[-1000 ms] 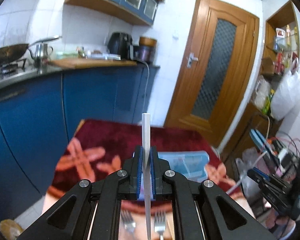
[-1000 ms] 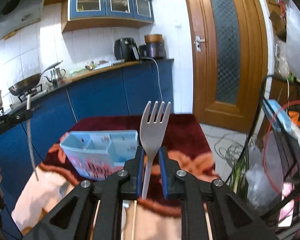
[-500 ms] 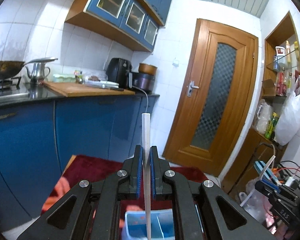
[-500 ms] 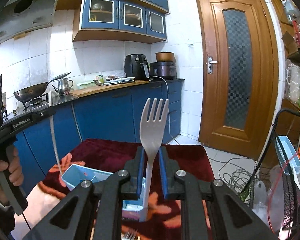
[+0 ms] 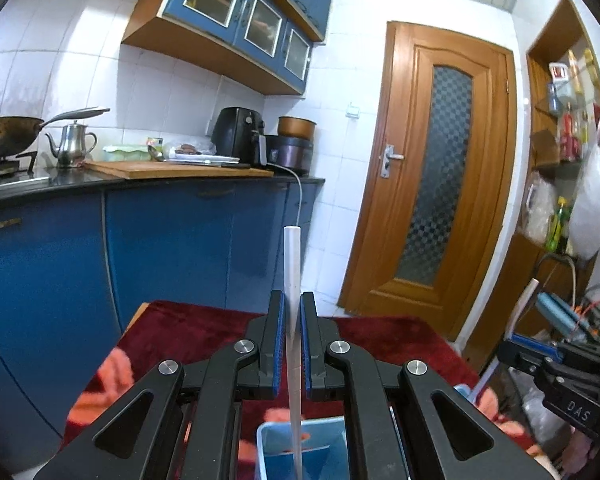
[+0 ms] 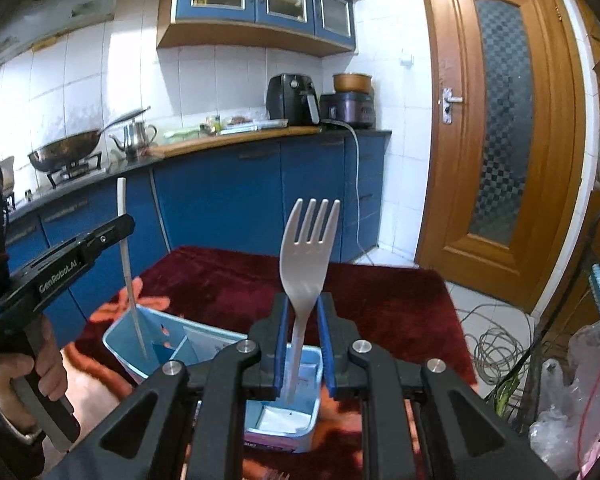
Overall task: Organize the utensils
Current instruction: 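Lift and carry the chopstick into the blue Box holder while the right tool carries the fork there, then lower the white fork into the holder with the right tool and open both tools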
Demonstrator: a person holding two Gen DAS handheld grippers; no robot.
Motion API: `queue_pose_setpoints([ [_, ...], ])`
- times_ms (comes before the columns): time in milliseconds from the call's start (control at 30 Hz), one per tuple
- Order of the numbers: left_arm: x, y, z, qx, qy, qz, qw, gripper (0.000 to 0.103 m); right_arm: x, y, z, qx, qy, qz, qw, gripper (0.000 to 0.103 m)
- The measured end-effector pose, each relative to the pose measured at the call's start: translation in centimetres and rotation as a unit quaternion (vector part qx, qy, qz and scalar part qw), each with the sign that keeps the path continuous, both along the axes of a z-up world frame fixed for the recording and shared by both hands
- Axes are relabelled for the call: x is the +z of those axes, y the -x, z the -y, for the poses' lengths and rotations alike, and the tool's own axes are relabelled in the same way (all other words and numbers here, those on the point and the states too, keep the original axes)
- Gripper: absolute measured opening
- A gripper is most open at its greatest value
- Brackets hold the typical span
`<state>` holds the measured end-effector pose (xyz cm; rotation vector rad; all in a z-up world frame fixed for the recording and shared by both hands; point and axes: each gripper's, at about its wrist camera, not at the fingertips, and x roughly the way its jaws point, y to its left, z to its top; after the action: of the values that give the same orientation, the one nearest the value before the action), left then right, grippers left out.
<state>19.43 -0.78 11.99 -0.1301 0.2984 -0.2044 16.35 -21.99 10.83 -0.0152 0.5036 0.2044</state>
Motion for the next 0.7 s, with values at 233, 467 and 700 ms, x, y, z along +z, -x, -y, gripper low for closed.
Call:
queue_pose_setpoints([
  [233, -2.3, 0.4, 0.9, -0.006, -0.024, -0.011, 0.9996, 0.008, -2.7, -1.0, -0.6, -0.009, 0.006, -0.032, 0.999, 0.017],
  [467, -3.5, 0.0, 0.7, -0.002, -0.024, -0.043, 0.9988, 0.007, -3.8, -0.9, -0.3, 0.008, -0.013, -0.038, 0.999, 0.031],
  [700, -4.2, 0.3, 0.4, 0.004, -0.017, -0.074, 0.9971, 0.026, -2.7, 0.4, 0.8, 0.019, -0.041, -0.022, 0.999, 0.037],
])
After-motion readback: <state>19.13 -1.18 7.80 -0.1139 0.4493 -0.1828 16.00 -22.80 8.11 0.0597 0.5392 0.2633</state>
